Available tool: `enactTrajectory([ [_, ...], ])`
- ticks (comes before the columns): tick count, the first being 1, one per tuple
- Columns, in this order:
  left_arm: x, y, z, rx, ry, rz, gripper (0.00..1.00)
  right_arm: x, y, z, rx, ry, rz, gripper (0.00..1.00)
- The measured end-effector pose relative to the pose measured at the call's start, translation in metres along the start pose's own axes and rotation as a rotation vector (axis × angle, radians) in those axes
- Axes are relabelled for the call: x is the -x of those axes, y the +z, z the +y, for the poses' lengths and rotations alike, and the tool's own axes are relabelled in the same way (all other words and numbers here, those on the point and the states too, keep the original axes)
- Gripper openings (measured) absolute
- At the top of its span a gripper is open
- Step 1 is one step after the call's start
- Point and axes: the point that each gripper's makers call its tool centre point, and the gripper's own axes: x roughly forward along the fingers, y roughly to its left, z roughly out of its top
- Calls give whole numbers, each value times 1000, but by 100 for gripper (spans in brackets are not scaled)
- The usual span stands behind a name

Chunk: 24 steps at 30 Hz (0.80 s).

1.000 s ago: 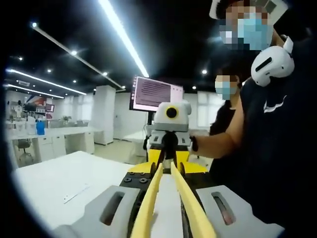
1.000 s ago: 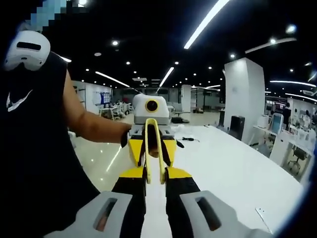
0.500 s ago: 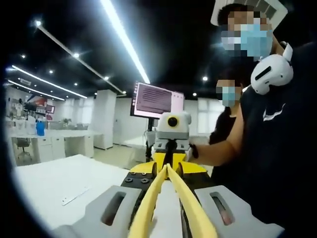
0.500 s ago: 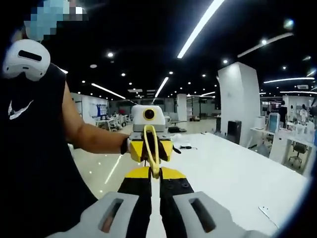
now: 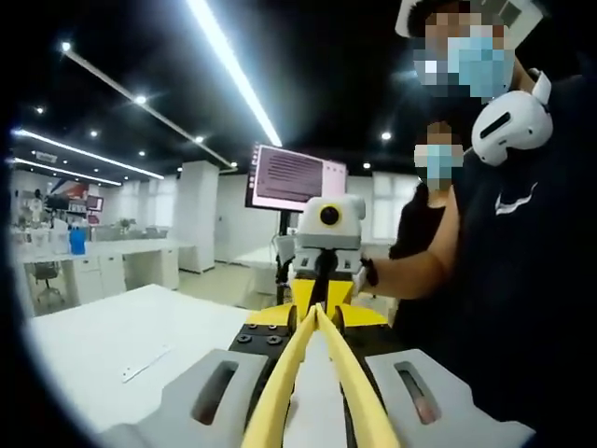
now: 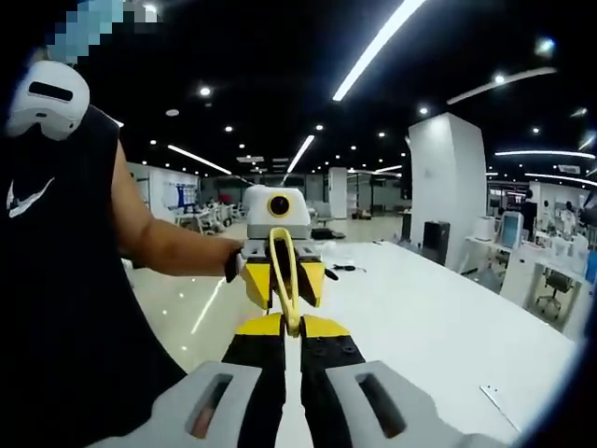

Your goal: Place the target food into the container with the food tongs after gripping and lifting it, then release it inside without dropping or visibly crushing the food.

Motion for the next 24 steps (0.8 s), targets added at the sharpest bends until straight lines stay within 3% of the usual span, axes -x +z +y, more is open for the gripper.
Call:
enactTrajectory([
  [5,1,-2,-1,14,-8,2,13,0,-2,1,9,3,19,3],
  [9,3,3,0,26,-6,-33,13,0,3,0,-9,-11,-11,2],
  [16,5,5,2,20,16,-31,15,0,8,3,0,-46,-56,1],
  [24,4,5,1,47,9,-35,14,1,8,2,-9,-21,-67,2],
])
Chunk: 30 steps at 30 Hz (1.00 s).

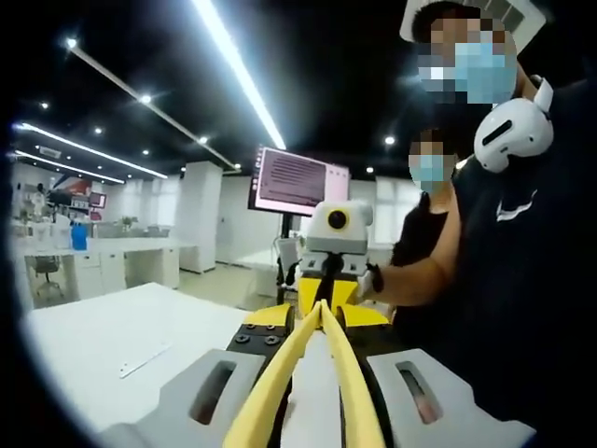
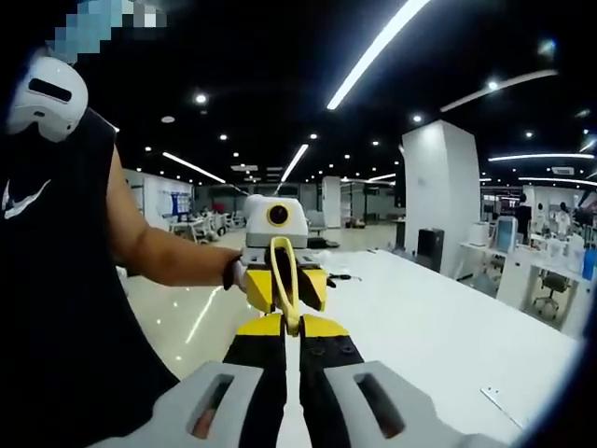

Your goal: Place the target food into the container with the food tongs after gripping and lifting it, then release it inside without dropping or visibly crushing the food.

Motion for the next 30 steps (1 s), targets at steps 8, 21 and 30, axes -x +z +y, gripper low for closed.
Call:
enactTrajectory([
  [8,-3,1,-1,-34,8,1,12,2,1,-1,18,2,-11,2],
  [21,4,-3,4,-68,55,49,20,7,-9,-6,32,-15,-6,19],
  [30,34,-9,33,-88,216,67,23,63,-78,-36,-77,-239,131,58],
])
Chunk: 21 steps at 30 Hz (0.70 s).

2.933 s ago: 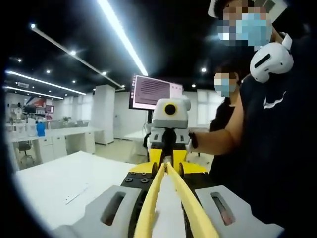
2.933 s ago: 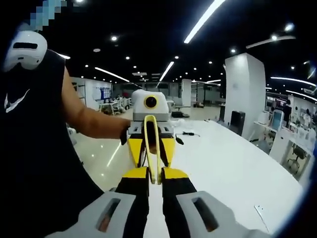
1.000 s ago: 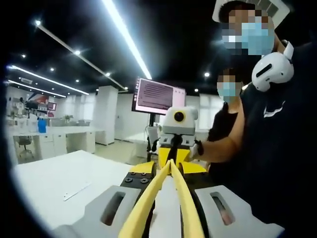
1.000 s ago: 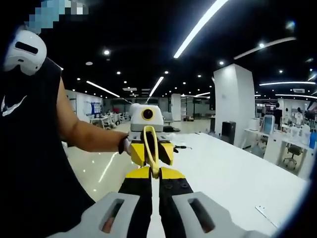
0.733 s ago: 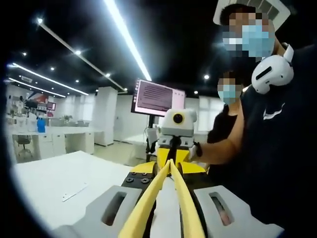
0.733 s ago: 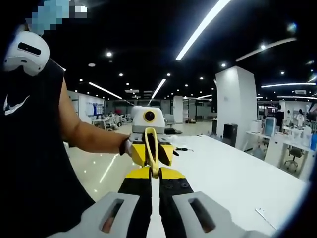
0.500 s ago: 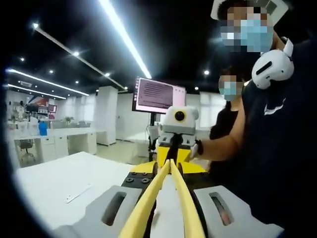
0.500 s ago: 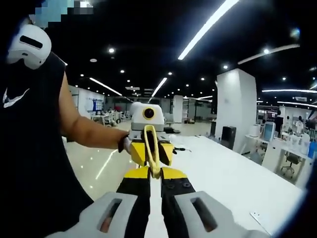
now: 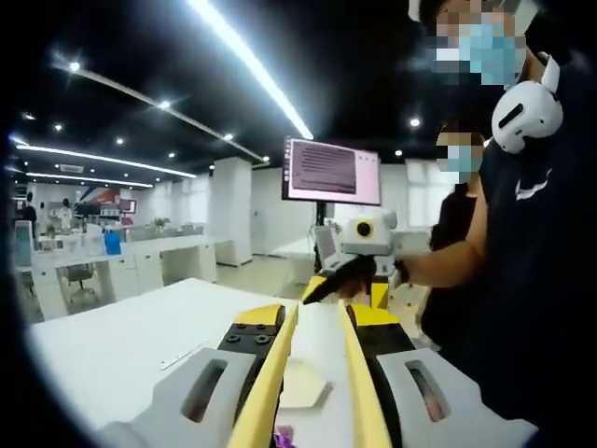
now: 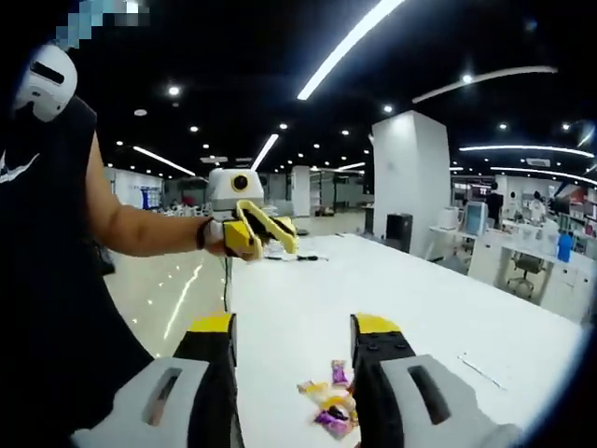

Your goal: Place the target food into the container with the food tongs after gripping and lifting it, then release it inside without dropping or visibly crushing the food.

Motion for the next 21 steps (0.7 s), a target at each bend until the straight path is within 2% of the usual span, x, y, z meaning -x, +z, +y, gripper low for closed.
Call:
enactTrajectory([
  [3,8,-6,8,-18,41,19,23,11,-33,-11,-2,-79,66,74],
  [4,10,-10,12,-44,66,50,23,13,-40,-14,-8,-98,73,81],
  [6,15,-14,14,-45,79,65,23,19,-54,-22,-24,-166,73,100],
  [8,22,-18,16,-44,100,80,24,24,-66,-27,-19,-202,84,100],
  [9,25,-22,19,-55,120,91,24,29,-74,-33,8,-246,87,100],
  [10,30,-29,21,-47,131,109,24,32,-80,-35,13,-269,88,100],
  [12,38,-39,26,-49,156,116,24,37,-96,-41,-9,-329,78,100],
  [16,48,-50,27,-24,147,97,23,41,-116,-46,-75,-434,-46,100],
  [17,50,-53,26,-23,138,100,24,43,-124,-46,-74,-460,-20,100],
  [18,52,-56,27,-28,141,105,24,47,-141,-49,-105,-509,51,100],
  [19,53,-57,28,-25,140,106,24,49,-146,-49,-135,-523,70,100],
  [21,57,-60,26,-21,126,97,24,52,-147,-50,-95,-545,70,100],
])
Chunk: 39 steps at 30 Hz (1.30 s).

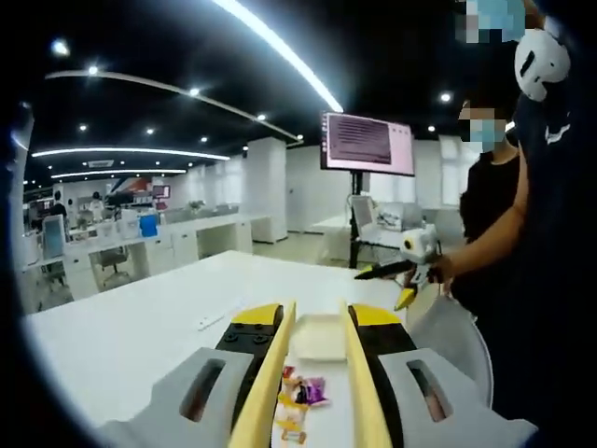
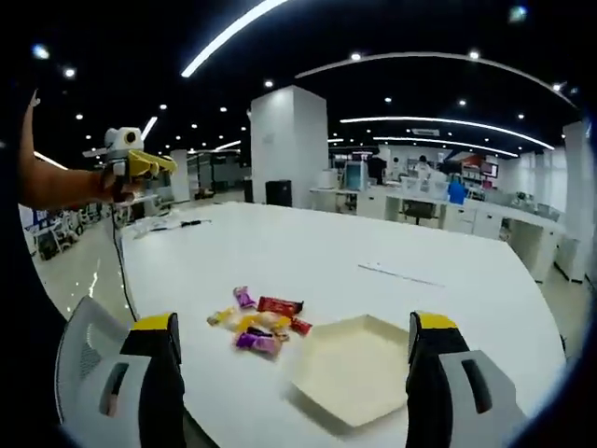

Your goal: Place the target food into the container with the food tongs after gripping and lifting it, then release it inside without dropping or visibly crushing the food.

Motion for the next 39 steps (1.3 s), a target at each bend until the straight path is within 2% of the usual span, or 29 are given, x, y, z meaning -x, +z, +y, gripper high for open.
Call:
enactTrajectory([
  [2,3,-5,5,32,17,1,24,3,-14,-1,10,-21,42,100],
  [3,5,-11,9,22,26,4,24,4,-20,-2,12,-33,65,100],
  [5,5,-19,8,-7,24,34,24,4,-22,-1,39,-32,39,100],
  [6,4,-21,10,-35,27,33,24,4,-21,-5,41,-52,5,100],
  [7,4,-24,12,-29,38,28,24,3,-24,-8,26,-64,-3,100],
  [8,5,-34,22,29,98,57,24,2,-28,-8,21,-65,2,100],
  [9,4,-39,25,20,120,69,25,2,-34,-12,24,-91,29,100],
  [10,2,-43,25,11,123,65,25,3,-31,-15,40,-103,-6,100],
  [11,2,-49,28,37,151,76,24,3,-29,-13,32,-91,-25,100],
  [12,-3,-55,27,39,140,77,24,1,-33,-7,5,-54,-18,100],
  [14,-8,-71,27,36,131,148,24,0,-41,-10,15,-72,17,100],
  [19,-21,-72,26,55,116,119,24,7,-37,-13,-26,-55,6,100],
  [20,-23,-73,25,51,111,124,24,8,-40,-14,-8,-62,30,100],
  [22,-22,-81,28,65,121,158,24,13,-40,-15,3,-60,28,100],
  [24,-20,-82,34,58,148,150,24,16,-49,-17,-23,-70,39,100],
  [26,-20,-85,36,79,145,150,24,16,-60,-15,-55,-75,75,100],
  [29,-19,-91,35,71,143,161,24,12,-53,-16,-24,-89,47,100],
  [34,-13,-101,39,81,169,187,24,11,-60,-13,6,-91,73,100],
  [38,-11,-111,36,89,156,188,24,14,-62,-22,2,-135,90,100],
  [39,-11,-119,36,82,166,214,25,14,-62,-23,4,-143,89,100],
])
